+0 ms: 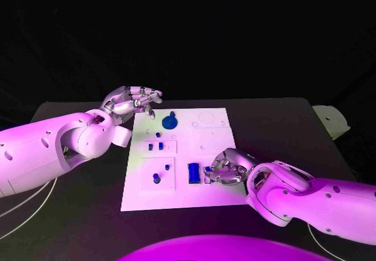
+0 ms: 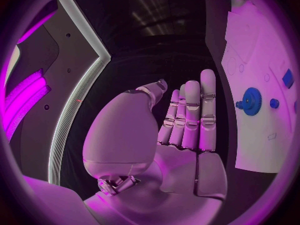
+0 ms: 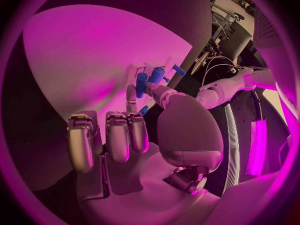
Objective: Assemble the parts on the task board
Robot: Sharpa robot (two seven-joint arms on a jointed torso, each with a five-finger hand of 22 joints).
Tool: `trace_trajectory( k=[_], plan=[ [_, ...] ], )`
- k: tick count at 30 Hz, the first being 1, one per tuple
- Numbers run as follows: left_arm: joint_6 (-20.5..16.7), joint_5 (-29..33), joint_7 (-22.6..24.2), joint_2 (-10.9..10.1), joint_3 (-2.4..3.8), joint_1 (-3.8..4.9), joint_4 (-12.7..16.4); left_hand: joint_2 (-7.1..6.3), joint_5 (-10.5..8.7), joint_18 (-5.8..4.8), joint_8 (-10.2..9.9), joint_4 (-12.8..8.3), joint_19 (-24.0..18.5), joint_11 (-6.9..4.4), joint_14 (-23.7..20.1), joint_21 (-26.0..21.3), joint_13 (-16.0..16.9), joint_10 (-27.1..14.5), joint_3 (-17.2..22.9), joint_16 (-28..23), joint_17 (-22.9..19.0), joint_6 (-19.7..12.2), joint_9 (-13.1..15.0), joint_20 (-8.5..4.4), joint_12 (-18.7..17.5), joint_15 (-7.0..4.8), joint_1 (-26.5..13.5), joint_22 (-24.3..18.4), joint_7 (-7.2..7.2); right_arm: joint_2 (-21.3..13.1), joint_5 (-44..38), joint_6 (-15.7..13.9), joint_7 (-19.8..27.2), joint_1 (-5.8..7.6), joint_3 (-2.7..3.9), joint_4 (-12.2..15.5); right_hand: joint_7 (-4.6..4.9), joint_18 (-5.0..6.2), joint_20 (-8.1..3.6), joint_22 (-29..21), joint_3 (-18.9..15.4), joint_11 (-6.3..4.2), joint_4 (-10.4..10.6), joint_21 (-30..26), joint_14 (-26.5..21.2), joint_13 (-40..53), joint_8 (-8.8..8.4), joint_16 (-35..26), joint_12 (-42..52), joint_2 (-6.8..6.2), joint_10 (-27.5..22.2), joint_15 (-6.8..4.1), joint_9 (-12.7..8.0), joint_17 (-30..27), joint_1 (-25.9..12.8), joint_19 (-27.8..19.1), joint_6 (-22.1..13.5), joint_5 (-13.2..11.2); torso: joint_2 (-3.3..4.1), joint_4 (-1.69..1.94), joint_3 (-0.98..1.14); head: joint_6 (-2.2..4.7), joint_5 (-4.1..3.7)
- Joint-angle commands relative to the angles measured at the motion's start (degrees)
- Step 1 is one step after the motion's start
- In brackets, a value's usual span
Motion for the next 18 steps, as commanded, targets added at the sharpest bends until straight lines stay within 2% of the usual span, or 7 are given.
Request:
trace_trajectory(
  k=[1, 10, 18],
  plan=[
    [1.05, -0.09, 0.21, 0.10, 0.04, 0.04, 0.19, -0.04, -0.15, 0.39, 0.36, -0.07, 0.15, -0.07, -0.32, -0.37, 0.09, -0.38, 0.37, -0.29, -0.05, -0.52, 0.05, 0.42, 0.21, -0.14, -0.33, -0.05, -0.05, 0.35, 1.38, 2.01, 0.25, -0.07, 0.00, -0.32, -0.06, -0.82, -0.34, 15.05, -0.21, -0.59, 0.34, 0.25, 5.40, 14.12, 0.46, 0.05, 0.23, 0.00, 5.27, -0.48, 0.23, 12.93, -0.92, 6.06, 0.51, -0.50, -0.02, -0.03, -0.02, -0.10, 0.10],
    [1.07, -0.09, 0.15, 0.06, 0.04, 0.04, 0.23, -0.04, -0.15, 0.39, 0.36, -0.07, 0.15, -0.07, -0.32, -0.37, 0.09, -0.38, 0.37, -0.29, -0.05, -0.52, 0.05, 0.42, 0.21, -0.14, -0.33, -0.05, -0.05, 1.20, 0.84, 2.96, 0.07, -0.08, 0.00, -1.52, -0.22, -0.82, -0.49, 15.05, -0.90, -0.75, 0.99, 0.25, 5.38, 14.06, 0.79, -0.02, 0.13, -0.03, 5.23, -0.64, 0.45, 12.81, -1.62, 6.06, 0.70, -1.65, 0.02, 0.04, -0.04, -0.32, 0.13],
    [1.05, -0.09, 0.10, 0.01, 0.04, 0.04, 0.25, -0.04, -0.15, 0.39, 0.36, -0.06, 0.15, -0.07, -0.32, -0.38, 0.09, -0.39, 0.37, -0.29, -0.05, -0.52, 0.05, 0.42, 0.22, -0.14, -0.34, -0.05, -0.05, 1.55, -0.19, 2.96, -0.04, -0.08, 0.00, -2.25, -0.27, -0.82, -0.60, 15.05, -1.80, -0.80, 1.70, 0.25, 5.35, 13.97, 0.98, -0.08, -0.01, -0.24, 5.17, -0.71, 0.64, 12.69, -2.18, 6.06, 0.59, -3.92, 0.00, 0.04, -0.05, -0.34, 0.25]
  ],
)
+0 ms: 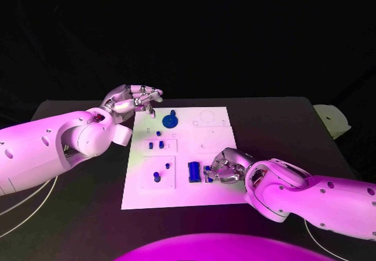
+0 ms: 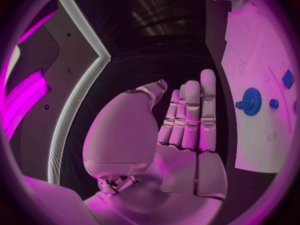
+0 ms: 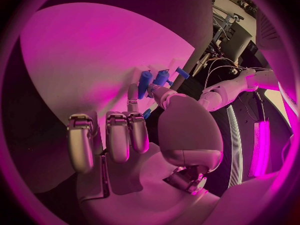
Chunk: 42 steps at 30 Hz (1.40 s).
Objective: Assemble the parts on the task board
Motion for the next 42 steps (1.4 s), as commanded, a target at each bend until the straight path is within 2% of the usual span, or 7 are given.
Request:
trace_trajectory(
  k=[1, 5, 12, 27, 35, 38, 42],
  plan=[
    [0.94, -0.09, 0.20, 0.06, 0.04, 0.04, 0.18, -0.03, -0.15, 0.38, 0.38, -0.03, 0.17, -0.05, -0.32, -0.42, 0.10, -0.43, 0.38, -0.30, -0.08, -0.55, 0.08, 0.42, 0.27, -0.12, -0.40, -0.08, -0.03, 0.19, -1.31, 1.19, -0.03, -0.06, 0.00, -0.32, 0.42, -0.81, -0.53, 15.06, -0.33, -0.39, 0.21, 0.25, 5.55, 13.96, 0.08, -0.09, -0.04, -0.03, 5.15, -0.52, -0.08, 12.69, -0.76, 5.99, -0.12, -0.63, 0.01, 0.02, 0.03, 0.03, 0.09],
    [0.93, -0.09, 0.19, 0.05, 0.04, 0.04, 0.18, -0.03, -0.15, 0.38, 0.38, -0.03, 0.17, -0.05, -0.32, -0.42, 0.10, -0.43, 0.38, -0.30, -0.08, -0.55, 0.08, 0.42, 0.27, -0.12, -0.40, -0.08, -0.03, 0.26, -1.81, 1.20, -0.06, -0.06, 0.00, -0.56, 0.51, -0.81, -0.54, 15.06, -1.22, -0.32, 0.96, 0.25, 5.53, 13.91, 0.14, -0.14, -0.13, -0.40, 5.11, -0.48, 0.00, 12.60, -1.39, 5.99, -0.24, -2.10, -0.03, -0.03, 0.04, 0.03, 0.15],
    [0.92, -0.09, 0.17, 0.03, 0.04, 0.04, 0.17, -0.03, -0.15, 0.38, 0.38, -0.03, 0.17, -0.05, -0.32, -0.42, 0.10, -0.43, 0.38, -0.30, -0.08, -0.55, 0.08, 0.42, 0.27, -0.12, -0.40, -0.08, -0.03, 0.39, -2.10, 1.61, 0.10, -0.07, 0.00, -0.45, 0.53, -0.81, -0.52, 15.06, -4.96, -0.29, 3.43, 0.25, 5.52, 13.89, 0.34, -0.18, -0.17, -1.98, 5.09, -0.44, 0.18, 12.54, -3.17, 5.99, -0.27, -1.36, -0.01, -0.10, 0.05, -0.01, 0.23],
    [0.90, -0.09, 0.16, -0.04, 0.04, 0.05, 0.14, 0.02, -0.15, 0.38, 0.40, 0.04, 0.19, -0.04, -0.32, -0.47, 0.10, -0.46, 0.40, -0.31, -0.11, -0.57, 0.10, 0.43, 0.32, -0.11, -0.50, -0.12, -0.01, -0.26, -2.76, 1.42, 0.20, -0.19, 0.00, 0.61, 0.39, -0.81, -0.58, 15.06, -7.07, -0.40, 5.34, 0.25, 5.55, 13.91, 0.51, -0.11, -0.14, -1.91, 5.11, -0.53, 0.31, 12.69, -3.52, 5.99, -0.20, -0.97, 0.00, -0.06, 0.07, -0.16, 0.19],
    [0.89, -0.09, 0.15, -0.10, 0.04, 0.05, 0.14, 0.14, -0.14, 0.37, 0.42, 0.14, 0.20, -0.03, -0.32, -0.50, 0.11, -0.48, 0.44, -0.32, -0.12, -0.57, 0.11, 0.43, 0.36, -0.10, -0.60, -0.14, 0.00, -1.27, -3.75, 1.09, 0.23, -0.29, 0.00, 1.50, 0.35, -0.81, -0.60, 15.06, -7.41, -0.43, 5.66, 0.25, 5.54, 13.91, 0.55, -0.13, -0.14, -1.72, 5.12, -0.56, 0.33, 12.65, -3.40, 5.99, -0.19, -0.71, -0.04, -0.05, 0.05, -0.12, 0.20],
    [0.90, -0.09, 0.15, -0.09, 0.04, 0.05, 0.13, 0.14, -0.14, 0.37, 0.42, 0.14, 0.20, -0.03, -0.32, -0.50, 0.11, -0.48, 0.44, -0.32, -0.12, -0.57, 0.11, 0.43, 0.36, -0.10, -0.60, -0.14, 0.00, -1.63, -3.87, 1.49, 0.40, -0.30, 0.00, 1.44, 0.31, -0.81, -0.65, 15.06, -7.77, -0.48, 5.14, 0.25, 5.55, 13.91, 0.60, -0.13, -0.14, -1.48, 5.12, -0.61, 0.39, 12.67, -1.43, 5.99, -0.29, -0.64, -0.06, -0.08, 0.05, -0.09, 0.17],
    [0.90, -0.09, 0.15, -0.09, 0.04, 0.04, 0.11, 0.14, -0.14, 0.37, 0.42, 0.14, 0.20, -0.03, -0.32, -0.50, 0.11, -0.48, 0.44, -0.32, -0.12, -0.57, 0.11, 0.43, 0.36, -0.10, -0.60, -0.14, 0.00, -2.18, -3.91, 2.32, 1.03, -0.31, -0.01, 1.35, 0.32, -0.81, -0.65, 15.06, -7.75, -0.48, 3.62, 0.25, 5.54, 13.97, 0.54, -0.15, -0.07, -0.97, 5.16, -0.61, 0.34, 12.64, 2.44, 5.99, -0.44, -3.40, -0.05, -0.08, 0.05, -0.03, 0.22]
  ],
)
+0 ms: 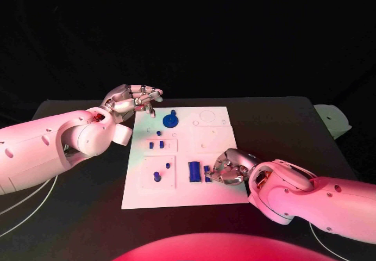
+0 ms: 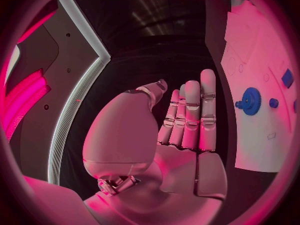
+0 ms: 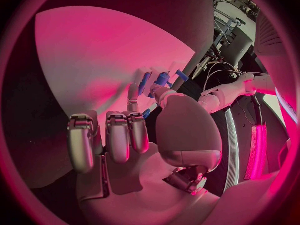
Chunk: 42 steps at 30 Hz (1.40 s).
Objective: Assemble the parts on the task board
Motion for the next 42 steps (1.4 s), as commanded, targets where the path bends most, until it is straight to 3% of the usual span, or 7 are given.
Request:
trace_trajectory(
  k=[1, 6, 14, 27, 33, 39, 42],
  plan=[
    [0.86, -0.09, 0.32, 0.06, 0.04, 0.04, 0.11, 0.14, -0.14, 0.38, 0.22, -0.02, -0.01, -0.03, -0.32, -0.28, 0.08, -0.48, 0.28, -0.32, -0.08, -0.57, 0.08, 0.22, 0.36, -0.10, -0.60, -0.09, 0.00, -0.35, -1.17, 1.65, 1.17, -0.07, -0.01, -0.03, 0.14, -0.82, -0.24, 15.09, 0.22, -0.49, -0.91, 0.25, 5.33, 13.94, 0.10, -0.16, -0.05, 0.11, 5.17, -0.40, -0.01, 12.61, 1.86, 5.99, -0.29, -1.56, -0.01, -0.06, 0.01, 0.09, 0.06],
    [0.82, -0.09, 0.34, 0.08, 0.04, 0.04, 0.06, 0.19, -0.14, 0.38, 0.23, 0.02, 0.00, -0.03, -0.32, -0.31, 0.08, -0.50, 0.31, -0.32, -0.09, -0.58, 0.09, 0.23, 0.39, -0.09, -0.64, -0.11, -0.01, -0.39, -1.46, 2.16, 1.73, -0.08, -0.01, -0.42, 0.05, -0.82, -0.25, 15.09, 0.56, -0.56, -2.91, 0.25, 5.33, 13.88, -0.01, -0.16, -0.15, -0.40, 5.12, -0.45, -0.20, 12.61, 5.32, 5.99, -0.25, -3.95, -0.02, -0.14, 0.02, 0.21, 0.00],
    [0.87, -0.09, 0.35, 0.22, 0.04, 0.04, 0.00, 0.19, -0.14, 0.38, 0.23, 0.02, 0.00, -0.03, -0.32, -0.31, 0.08, -0.50, 0.31, -0.32, -0.09, -0.58, 0.09, 0.23, 0.39, -0.09, -0.64, -0.11, -0.01, 0.79, -2.42, 2.01, 1.08, -0.11, -0.01, -1.73, 0.01, -0.82, -0.27, 15.09, 0.51, -0.60, -2.65, 0.25, 5.33, 13.93, 0.22, -0.16, -0.07, -0.10, 5.15, -0.49, -0.18, 12.62, 5.23, 5.99, 0.23, -4.30, 0.04, 0.06, 0.00, 0.32, -0.18],
    [0.88, -0.09, 0.29, 0.13, 0.04, 0.04, -0.02, 0.19, -0.14, 0.38, 0.23, 0.02, 0.00, -0.03, -0.32, -0.31, 0.08, -0.50, 0.31, -0.32, -0.09, -0.58, 0.09, 0.23, 0.39, -0.09, -0.64, -0.11, -0.01, 0.65, -3.45, 0.93, 1.00, -0.15, -0.01, -1.38, -0.15, -0.82, -0.34, 15.09, -0.04, -0.72, -2.11, 0.25, 5.32, 13.94, 0.49, -0.21, -0.05, -0.55, 5.17, -0.57, -0.13, 12.54, 4.79, 5.99, 0.47, -2.70, -0.02, -0.01, -0.03, 0.27, -0.28],
    [0.87, -0.09, 0.36, 0.18, 0.03, 0.04, -0.12, 0.19, -0.14, 0.38, 0.23, 0.02, 0.00, -0.03, -0.32, -0.31, 0.08, -0.50, 0.31, -0.32, -0.09, -0.58, 0.09, 0.23, 0.39, -0.09, -0.64, -0.11, -0.01, -0.37, -3.64, -1.93, 2.59, -0.09, 0.02, -0.17, -0.13, -0.82, -0.37, 15.09, -0.35, -0.73, -1.92, 0.25, 5.30, 13.91, 0.54, -0.25, -0.11, -0.95, 5.14, -0.60, -0.13, 12.46, 4.66, 5.99, 0.45, -1.95, -0.15, 0.06, -0.12, 0.61, -0.31],
    [0.72, 0.11, 0.73, 0.42, -0.02, 0.02, -0.51, 0.19, -0.15, 0.38, 0.27, 0.03, 0.04, -0.04, -0.32, -0.38, 0.09, -0.56, 0.36, -0.33, -0.13, -0.62, 0.12, 0.23, 0.48, -0.10, -0.66, -0.15, -0.02, -1.48, 4.27, -9.61, 14.32, 0.94, 0.11, -0.63, 0.65, -0.82, -0.15, 15.09, -0.89, -0.09, -0.74, 0.25, 5.07, 12.94, -0.51, -0.80, -1.74, -0.83, 4.27, -0.15, -0.62, 11.46, 4.16, 5.99, -1.42, -0.68, -0.52, -0.03, -0.44, 1.58, -0.34],
    [0.59, 0.43, 1.10, 0.72, -0.24, 0.00, -0.87, 0.10, -0.17, 0.38, 0.27, 0.17, 0.05, -0.01, -0.33, -0.44, 0.09, -0.62, 0.25, -0.35, -0.15, -0.67, 0.14, 0.24, 0.53, -0.08, -0.91, -0.19, 0.00, -1.48, 11.38, -11.21, 22.53, 1.89, 0.14, -2.23, 1.54, -0.82, 0.34, 15.09, -0.57, 0.71, -0.97, 0.25, 4.72, 11.41, -1.81, -1.59, -4.34, -0.38, 2.78, 0.48, -1.19, 10.12, 5.43, 5.99, -3.32, -0.50, -1.06, -0.02, -0.78, 2.38, -0.45]
  ],
)
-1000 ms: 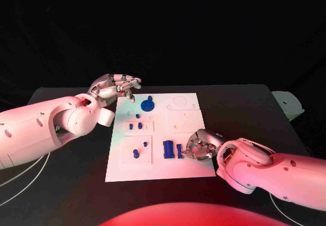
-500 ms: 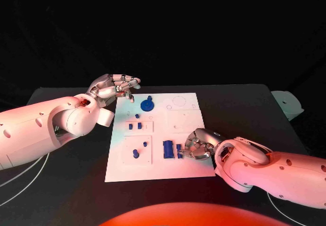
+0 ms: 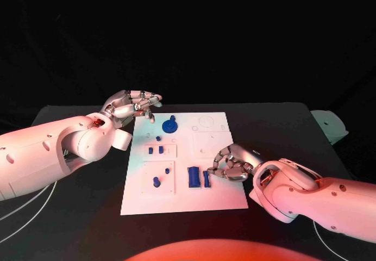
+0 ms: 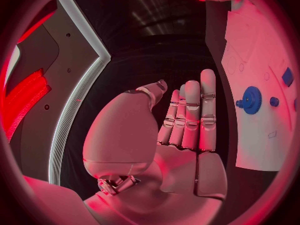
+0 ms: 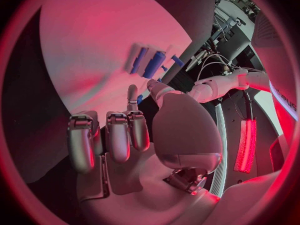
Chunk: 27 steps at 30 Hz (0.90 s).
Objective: Assemble the parts on the task board
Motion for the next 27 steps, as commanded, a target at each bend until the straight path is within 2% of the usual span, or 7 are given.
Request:
trace_trajectory(
  k=[1, 8, 10, 13, 21, 26, 27],
  plan=[
    [0.51, 0.65, 1.31, 0.64, -0.17, -0.04, -0.46, -0.14, -0.17, 0.37, 0.27, 0.22, 0.05, 0.19, -0.34, -0.24, 0.05, -0.41, 0.23, -0.35, -0.08, -0.26, 0.06, 0.25, 0.25, -0.07, -0.73, -0.10, 0.00, 0.19, 14.86, -6.01, 18.40, 1.22, 0.10, -2.39, 0.81, -0.82, 0.59, 15.07, 0.38, 1.09, -0.13, 0.25, 4.96, 10.91, -1.52, -0.22, -2.23, 0.85, 2.05, 1.04, -0.66, 10.31, 1.57, 5.99, -2.29, 0.00, -0.98, -0.04, -0.62, 1.32, -0.15],
    [-1.95, 3.06, 4.32, 3.60, -0.46, -1.17, -4.09, -0.17, -0.17, 0.39, 0.41, 0.70, -2.77, 0.11, -4.68, -4.12, -0.17, -0.58, 0.07, -4.61, -2.04, -1.14, 0.25, 0.61, 0.48, 0.20, -1.21, -2.23, -0.37, 3.24, 46.03, 0.16, 37.35, 5.07, 0.56, -14.58, 3.70, 2.51, 3.05, 9.54, 1.75, 3.78, -2.94, -17.20, -1.12, -1.79, -4.04, -10.64, -22.83, 1.92, -12.52, 3.51, -1.71, -4.53, 5.69, 0.96, -7.39, -0.43, -2.99, 0.27, -1.52, 5.31, -0.31],
    [-3.15, 4.08, 5.24, 4.43, -0.48, -1.51, -5.33, -0.22, -0.19, 0.27, 0.40, 0.91, -4.87, 0.46, -7.55, -8.81, -1.17, -1.01, 0.20, -10.25, -4.59, -2.07, 0.33, 1.30, -0.74, 0.72, -1.18, -5.14, -0.38, 4.34, 51.69, 1.99, 40.07, 5.79, 0.86, -18.07, 4.69, 6.46, 3.98, 0.54, 2.99, 4.97, -3.54, -41.19, -9.94, -14.52, -5.08, -24.65, -41.47, 1.90, -26.22, 4.58, -2.83, -20.40, 6.45, -7.23, -9.03, -0.51, -3.36, 0.32, -1.51, 6.39, -0.26],
    [-5.00, 5.57, 6.48, 5.68, -0.50, -1.93, -7.26, -0.31, -0.18, 0.14, 0.74, 1.48, -6.85, 0.93, -9.66, -16.55, -3.11, -0.59, -0.10, -19.91, -8.34, -2.92, 0.59, 2.64, -3.28, 1.91, -1.36, -10.29, -0.30, 6.36, 57.81, 4.71, 43.18, 6.46, 1.33, -23.33, 5.44, 9.64, 5.17, -11.52, 5.52, 5.84, -3.66, -66.37, -18.09, -22.64, -6.87, -40.09, -49.78, 1.59, -29.36, 5.65, -4.92, -32.73, 7.17, -16.85, -10.37, -1.82, -4.11, 0.25, -1.47, 7.06, -0.08],
    [-8.16, 8.50, 9.32, 9.83, -0.50, -3.24, -13.04, -0.05, -0.25, 0.06, 0.42, 3.35, -14.59, 3.36, -16.01, -36.88, -8.07, -0.22, -3.62, -40.84, -13.31, -4.99, -0.52, 9.01, -12.98, 5.97, -1.30, -24.04, -1.57, 11.62, 63.81, 10.34, 48.02, 7.07, 2.19, -35.29, 7.29, 9.69, 9.61, -31.55, 12.14, 9.12, -6.09, -83.92, -25.27, -54.90, -12.74, -67.79, -74.24, 1.39, -24.39, 9.88, -11.22, -47.36, 7.04, -22.75, -7.76, -3.78, -5.66, 0.90, -0.92, 9.41, 0.58],
    [-9.97, 9.38, 10.21, 11.71, -0.49, -3.83, -15.61, 0.69, -0.27, -0.83, -0.96, 3.73, -15.77, 3.27, -19.43, -41.18, -8.18, -2.59, -6.20, -47.32, -15.71, -5.94, -1.78, 9.32, -17.82, 7.20, -0.40, -27.37, -1.80, 13.64, 64.07, 11.95, 49.07, 7.07, 2.35, -39.20, 7.64, 9.66, 10.89, -41.61, 11.53, 9.57, -7.90, -86.13, -25.42, -64.16, -15.07, -74.45, -79.29, 2.48, -22.97, 11.27, -13.68, -52.27, 6.40, -25.19, -6.99, -3.61, -6.05, 1.16, -0.40, 10.29, 1.29],
    [-6.96, 6.87, 7.07, 11.19, -0.55, -3.74, -14.95, 10.43, -3.32, -10.19, -18.76, -9.57, -62.66, -6.97, -62.95, -44.98, -11.77, -54.46, -28.62, -63.39, -27.30, -48.42, -15.00, -7.38, -26.41, -2.79, -23.87, -32.46, -11.23, 13.11, 60.67, 7.44, 45.08, 7.12, 2.30, -38.14, -3.66, -0.82, -1.04, -74.93, -19.84, 1.09, -13.75, -89.75, -42.91, -74.93, -24.85, -87.62, -85.23, 10.94, -41.47, 5.03, -40.14, -74.91, -15.17, -42.58, -56.08, -9.54, -5.58, 0.91, -0.82, 9.79, 0.95]
  ],
)
